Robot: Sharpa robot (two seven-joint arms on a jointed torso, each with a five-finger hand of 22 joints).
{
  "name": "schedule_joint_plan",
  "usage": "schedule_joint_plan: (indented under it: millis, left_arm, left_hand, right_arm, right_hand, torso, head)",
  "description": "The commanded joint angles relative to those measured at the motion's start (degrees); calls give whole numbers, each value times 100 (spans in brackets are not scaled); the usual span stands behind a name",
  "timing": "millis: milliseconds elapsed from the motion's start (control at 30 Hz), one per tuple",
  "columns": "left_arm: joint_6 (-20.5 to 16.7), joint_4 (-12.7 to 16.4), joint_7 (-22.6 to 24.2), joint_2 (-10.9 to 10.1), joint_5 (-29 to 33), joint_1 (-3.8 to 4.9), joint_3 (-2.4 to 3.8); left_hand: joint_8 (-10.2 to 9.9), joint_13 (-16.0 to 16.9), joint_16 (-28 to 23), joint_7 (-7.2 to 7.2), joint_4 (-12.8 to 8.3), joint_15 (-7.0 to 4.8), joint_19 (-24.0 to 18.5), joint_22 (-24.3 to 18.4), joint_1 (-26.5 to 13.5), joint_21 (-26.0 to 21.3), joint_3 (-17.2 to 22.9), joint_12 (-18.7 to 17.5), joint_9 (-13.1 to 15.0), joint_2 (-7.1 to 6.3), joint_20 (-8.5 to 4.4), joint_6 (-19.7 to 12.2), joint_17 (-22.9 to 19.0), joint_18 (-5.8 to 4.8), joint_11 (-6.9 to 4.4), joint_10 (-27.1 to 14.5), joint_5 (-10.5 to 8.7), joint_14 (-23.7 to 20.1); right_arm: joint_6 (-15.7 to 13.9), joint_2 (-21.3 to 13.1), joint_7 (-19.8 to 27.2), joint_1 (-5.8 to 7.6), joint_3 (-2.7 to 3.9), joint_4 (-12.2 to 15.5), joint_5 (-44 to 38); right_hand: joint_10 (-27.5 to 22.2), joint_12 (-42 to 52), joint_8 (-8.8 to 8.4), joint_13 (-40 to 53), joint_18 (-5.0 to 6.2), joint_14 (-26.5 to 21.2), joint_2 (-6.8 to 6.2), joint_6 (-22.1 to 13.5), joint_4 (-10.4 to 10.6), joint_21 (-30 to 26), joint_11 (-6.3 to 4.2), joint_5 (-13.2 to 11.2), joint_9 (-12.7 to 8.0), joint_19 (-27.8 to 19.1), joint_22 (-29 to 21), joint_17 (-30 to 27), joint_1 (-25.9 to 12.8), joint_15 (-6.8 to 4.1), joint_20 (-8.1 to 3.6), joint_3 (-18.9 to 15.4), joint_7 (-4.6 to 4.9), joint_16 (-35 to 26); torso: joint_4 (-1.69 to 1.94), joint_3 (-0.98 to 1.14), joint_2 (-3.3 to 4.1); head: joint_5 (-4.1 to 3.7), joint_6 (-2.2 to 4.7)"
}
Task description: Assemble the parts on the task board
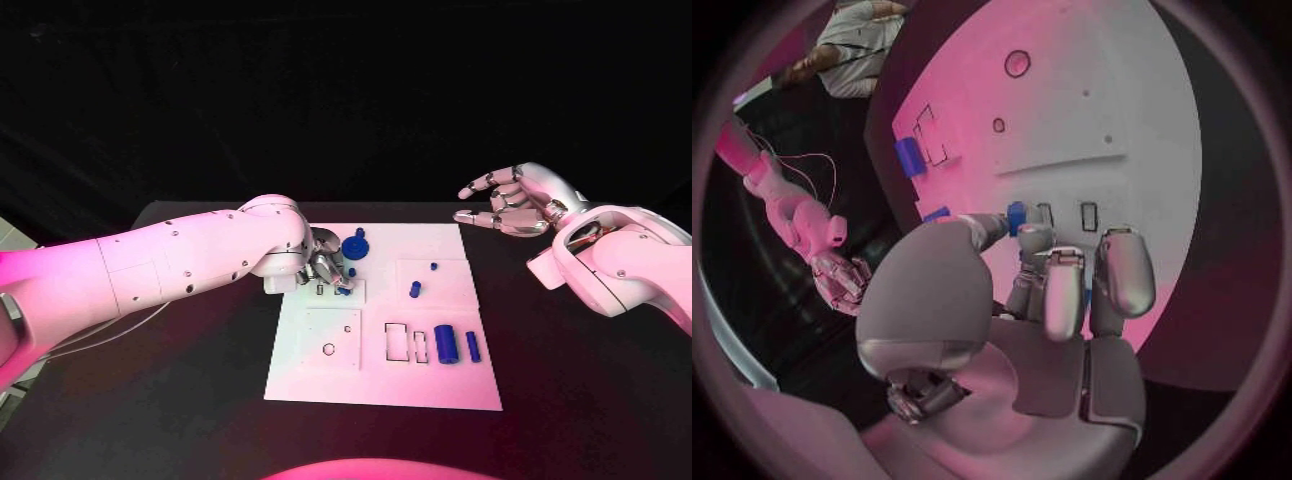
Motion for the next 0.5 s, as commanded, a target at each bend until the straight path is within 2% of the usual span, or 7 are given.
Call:
schedule_joint_plan:
  millis: [33,100,133,200,300,500]
  left_arm:
    - [-383,65,46,-41,246,8,2]
    - [-593,129,49,-101,281,7,2]
    - [-670,158,50,-130,295,7,2]
    - [-820,223,52,-196,322,6,1]
    - [-996,319,48,-298,347,2,-1]
    - [-1147,437,11,-403,222,-9,-22]
  left_hand:
    - [106,53,39,-13,-713,-48,10,6,-90,22,804,57,1074,-11,-26,-29,984,-48,2,77,0,384]
    - [118,190,91,-21,-813,-53,1,-7,-182,16,949,159,1122,-57,-32,-14,1071,-45,-10,181,0,425]
    - [133,316,136,-35,-950,-67,-6,-21,-256,10,1150,258,1167,-125,-49,15,1146,-39,-19,281,7,461]
    - [142,367,151,-41,-1057,-81,-4,-19,-353,11,1302,302,1206,-178,-55,40,1170,-40,-33,330,7,473]
    - [145,378,156,-46,-1106,-85,17,10,-408,23,1374,313,1226,-192,-59,53,1178,-46,-38,347,8,477]
    - [150,390,169,-51,-1149,-90,44,46,-458,39,1426,324,1245,-209,-64,68,1200,-53,-44,367,3,487]
  right_arm:
    - [130,3,-2,-8,1,-10,-86]
    - [152,7,-3,-14,-1,-16,-104]
    - [160,8,-3,-17,-2,-17,-115]
    - [173,5,-4,-21,-3,-18,-133]
    - [185,-4,-5,-29,-4,-21,-151]
    - [193,-12,-1,-38,-5,-24,-162]
  right_hand:
    - [-40,-43,31,245,119,191,25,-47,-13,-43,-1,32,7,-38,125,-10,11,-3,-5,-10,5,-34]
    - [-49,-52,33,238,125,186,24,-49,-13,-72,-1,32,7,-51,107,-24,13,-3,-5,-10,5,-42]
    - [-49,-52,33,238,127,186,25,-50,-12,-78,0,32,7,-54,103,-26,13,-2,-5,-10,5,-43]
    - [-49,-51,34,238,128,185,25,-50,-11,-83,0,32,8,-56,99,-27,13,-2,-5,-10,6,-44]
    - [-49,-51,34,238,128,185,25,-50,-11,-83,0,32,8,-56,99,-27,13,-2,-5,-10,6,-44]
    - [-50,-50,40,238,128,182,23,-55,-7,-89,1,29,9,-59,97,-32,13,-1,-4,-12,7,-48]
  torso:
    - [2,0,-1]
    - [3,-1,-1]
    - [2,0,0]
    - [4,4,4]
    - [23,3,2]
    - [18,4,3]
  head:
    - [5,-6]
    - [3,-6]
    - [1,-9]
    - [-4,-17]
    - [-12,-35]
    - [14,-63]
